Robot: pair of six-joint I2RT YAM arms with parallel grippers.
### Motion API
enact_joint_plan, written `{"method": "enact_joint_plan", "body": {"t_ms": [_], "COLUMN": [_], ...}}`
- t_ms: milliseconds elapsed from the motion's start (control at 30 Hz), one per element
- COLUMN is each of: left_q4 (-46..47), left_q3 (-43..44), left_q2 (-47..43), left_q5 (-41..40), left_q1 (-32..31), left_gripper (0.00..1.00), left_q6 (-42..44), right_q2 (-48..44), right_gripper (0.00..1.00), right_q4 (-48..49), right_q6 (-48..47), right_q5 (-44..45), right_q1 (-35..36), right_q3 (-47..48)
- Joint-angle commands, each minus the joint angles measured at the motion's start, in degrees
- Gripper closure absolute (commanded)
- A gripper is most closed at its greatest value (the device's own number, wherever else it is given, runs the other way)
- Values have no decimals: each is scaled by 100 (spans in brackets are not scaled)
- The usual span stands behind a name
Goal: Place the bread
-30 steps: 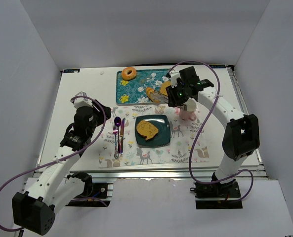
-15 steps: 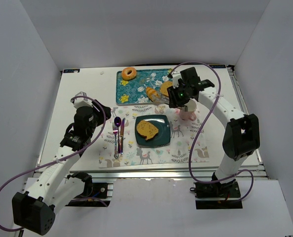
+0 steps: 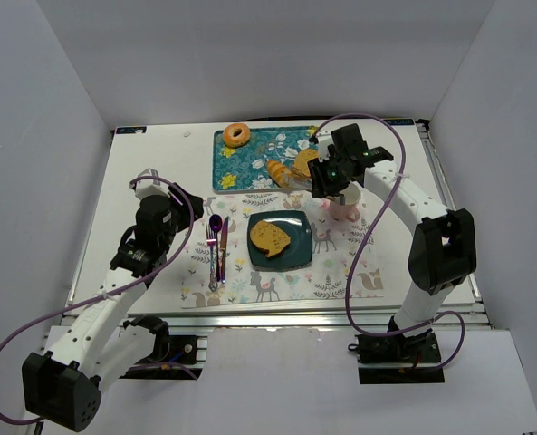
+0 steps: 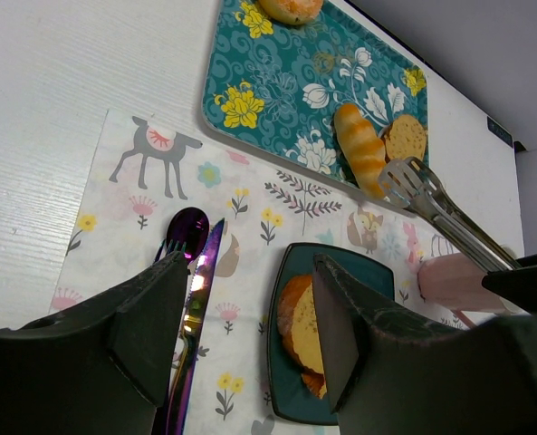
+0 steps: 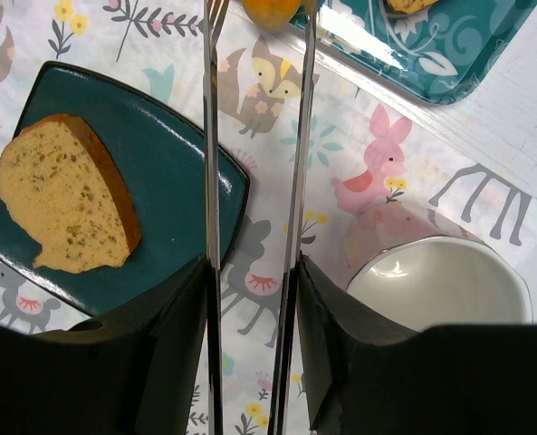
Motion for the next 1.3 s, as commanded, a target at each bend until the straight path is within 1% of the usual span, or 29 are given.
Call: {"method": "enact_joint_plan", "body": {"t_ms": [0,500,667,767,800,900,1033,1067,1133,1267], "left_q4": [21,4,4,-14,-14,-14,-23,-23,-5,30], "left_q3": [2,37,63,81,90,90,99,107,107,125], "left_q2": [-65,-47,-21,-12,-12,-12,-21,-29,-29,5], "left_q5": [-11,-37,-37,-37,-37,-46,-46,-46,-46,-20], "left_q1": [17,17,17,17,17,26,17,17,17,17], "left_gripper": [33,33,33,33,33,33,33,33,33,33], "left_q6": [-13,-5,4,4,4,4,4,4,4,4], "right_q2": [21,285,373,364,355,285,118,13,-127,-611], "right_gripper": [53,51,54,61,66,76,88,94,99,100], "right_q4": [303,312,321,312,312,303,286,286,373,470], "right_q6": [82,240,302,302,302,258,205,196,135,-67], "right_q5": [-2,-108,-169,-178,-178,-248,-511,-590,-879,-1416], "right_q1": [-24,-24,-24,-33,-33,-33,-173,-217,-366,-560], "right_q3": [-11,-2,59,51,33,15,59,77,60,-81]}}
